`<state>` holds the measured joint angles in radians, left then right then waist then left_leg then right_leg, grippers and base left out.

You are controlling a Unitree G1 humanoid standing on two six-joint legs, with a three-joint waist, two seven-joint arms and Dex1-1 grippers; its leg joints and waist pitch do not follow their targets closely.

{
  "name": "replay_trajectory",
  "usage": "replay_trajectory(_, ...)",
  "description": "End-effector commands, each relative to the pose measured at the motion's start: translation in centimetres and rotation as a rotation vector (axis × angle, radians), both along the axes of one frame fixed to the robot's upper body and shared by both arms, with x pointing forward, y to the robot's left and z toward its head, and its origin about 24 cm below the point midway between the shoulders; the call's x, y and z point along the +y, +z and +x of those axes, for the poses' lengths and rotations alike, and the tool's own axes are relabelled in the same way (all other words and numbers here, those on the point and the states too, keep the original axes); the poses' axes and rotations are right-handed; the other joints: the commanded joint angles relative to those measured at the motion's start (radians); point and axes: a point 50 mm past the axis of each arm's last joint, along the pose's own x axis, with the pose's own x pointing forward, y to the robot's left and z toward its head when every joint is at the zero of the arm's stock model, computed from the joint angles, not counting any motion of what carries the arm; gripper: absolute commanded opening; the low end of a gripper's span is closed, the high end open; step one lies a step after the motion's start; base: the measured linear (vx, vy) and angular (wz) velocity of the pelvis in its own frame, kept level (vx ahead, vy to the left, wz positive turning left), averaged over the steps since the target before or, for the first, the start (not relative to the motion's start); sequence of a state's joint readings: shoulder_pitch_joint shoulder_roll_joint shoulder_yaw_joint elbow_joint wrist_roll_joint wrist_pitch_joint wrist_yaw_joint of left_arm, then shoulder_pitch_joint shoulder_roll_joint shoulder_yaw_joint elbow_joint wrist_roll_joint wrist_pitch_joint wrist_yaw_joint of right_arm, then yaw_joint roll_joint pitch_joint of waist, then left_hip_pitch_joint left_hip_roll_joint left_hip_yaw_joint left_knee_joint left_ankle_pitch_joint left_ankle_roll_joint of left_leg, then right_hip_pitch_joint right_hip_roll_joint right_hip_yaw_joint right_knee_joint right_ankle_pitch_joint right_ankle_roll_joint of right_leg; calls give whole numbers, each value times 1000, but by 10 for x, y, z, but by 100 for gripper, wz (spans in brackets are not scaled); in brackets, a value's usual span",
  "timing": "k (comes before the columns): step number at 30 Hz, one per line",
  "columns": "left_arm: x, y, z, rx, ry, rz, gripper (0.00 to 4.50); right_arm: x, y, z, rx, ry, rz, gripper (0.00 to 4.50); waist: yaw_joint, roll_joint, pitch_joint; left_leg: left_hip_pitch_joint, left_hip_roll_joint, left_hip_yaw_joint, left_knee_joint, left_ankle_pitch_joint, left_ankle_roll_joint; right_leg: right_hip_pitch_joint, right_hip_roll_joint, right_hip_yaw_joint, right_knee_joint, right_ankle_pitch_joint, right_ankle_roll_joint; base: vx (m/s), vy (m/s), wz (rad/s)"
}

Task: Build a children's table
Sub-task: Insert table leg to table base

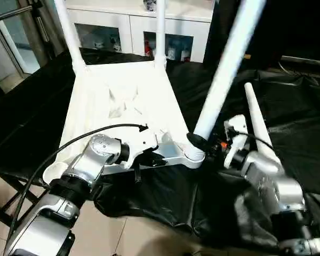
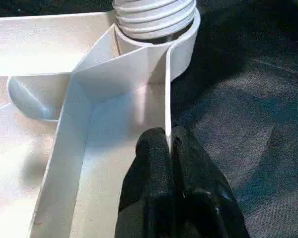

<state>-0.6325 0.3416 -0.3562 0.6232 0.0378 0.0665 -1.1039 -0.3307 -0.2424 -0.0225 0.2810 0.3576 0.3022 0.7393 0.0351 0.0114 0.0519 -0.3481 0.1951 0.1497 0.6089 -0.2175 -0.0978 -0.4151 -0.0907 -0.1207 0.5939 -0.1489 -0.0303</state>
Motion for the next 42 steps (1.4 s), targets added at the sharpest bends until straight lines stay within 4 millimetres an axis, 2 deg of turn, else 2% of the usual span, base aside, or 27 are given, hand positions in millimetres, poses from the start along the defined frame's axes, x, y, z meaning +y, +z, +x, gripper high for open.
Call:
replay_trajectory(1,4,2,1,-10,21,11,0,-6,-25,-10,96,-42,-27,189,5,7,-70,-12,24,4,-75,-156,60,75,-56,52,-80,-322,-163,0,0,0)
replay_trajectory(8,3,3,4,-14,41,11,0,-7,-34,-16,52,-102,-16,189,3,10,-67,-10,24,2,-79,-184,56,72,-57,51,-87,-374,-147,0,0,0)
replay_trajectory(16,4,4,6,-24,51,12,0,-6,-36,-21,23,-64,-99,189,2,12,-67,-12,24,1,-80,-188,59,73,-55,51,-87,-364,-148,0,0,0)
replay_trajectory(18,4,4,6,-23,52,13,0,-6,-37,-22,11,-47,-137,189,1,12,-66,-12,23,1,-80,-194,58,73,-56,51,-88,-375,-144,0,0,0)
replay_trajectory(19,4,4,6,-24,52,15,0,-5,-37,-22,9,-29,-165,189,2,16,-66,-12,23,1,-80,-195,58,72,-56,51,-88,-375,-145,0,0,0)
replay_trajectory(22,3,4,6,-29,49,21,0,-3,-39,-24,13,18,-215,189,1,12,-65,-11,22,2,-80,-199,61,73,-53,50,-90,-382,-138,0,0,0)
replay_trajectory(24,3,4,6,-29,50,21,0,1,-40,-26,18,64,-237,189,-1,12,-64,-11,20,2,-80,-220,63,71,-55,49,-96,-430,-124,0,0,0)
replay_trajectory(25,3,4,7,-29,50,21,0,1,-40,-27,21,76,-240,189,-2,8,-64,-12,20,2,-80,-218,65,71,-54,48,-97,-436,-120,0,0,0)
replay_trajectory(30,3,4,6,-25,44,22,0,3,-40,-26,44,125,-246,189,-2,11,-66,-13,22,1,-80,-205,73,71,-53,48,-96,-419,-120,0,0,0)
replay_trajectory(31,2,3,6,-20,35,21,0,3,-40,-25,57,147,-240,189,-1,15,-66,-11,22,1,-81,-207,74,70,-53,48,-95,-416,-123,0,0,0)
replay_trajectory(40,-1,6,3,-20,-39,28,0,2,-34,-11,60,239,-268,189,-4,8,-69,-15,23,3,-79,-182,86,74,-55,49,-88,-371,-152,0,0,0)
replay_trajectory(41,-2,7,2,-22,-51,30,0,1,-33,-9,63,267,-277,189,-6,-5,-70,-15,24,3,-78,-181,89,74,-56,49,-87,-377,-151,0,0,0)
replay_trajectory(42,-3,8,2,-24,-56,32,0,1,-33,-9,64,284,-283,189,-4,-2,-69,-15,24,3,-78,-173,91,74,-57,49,-86,-383,-151,0,0,0)
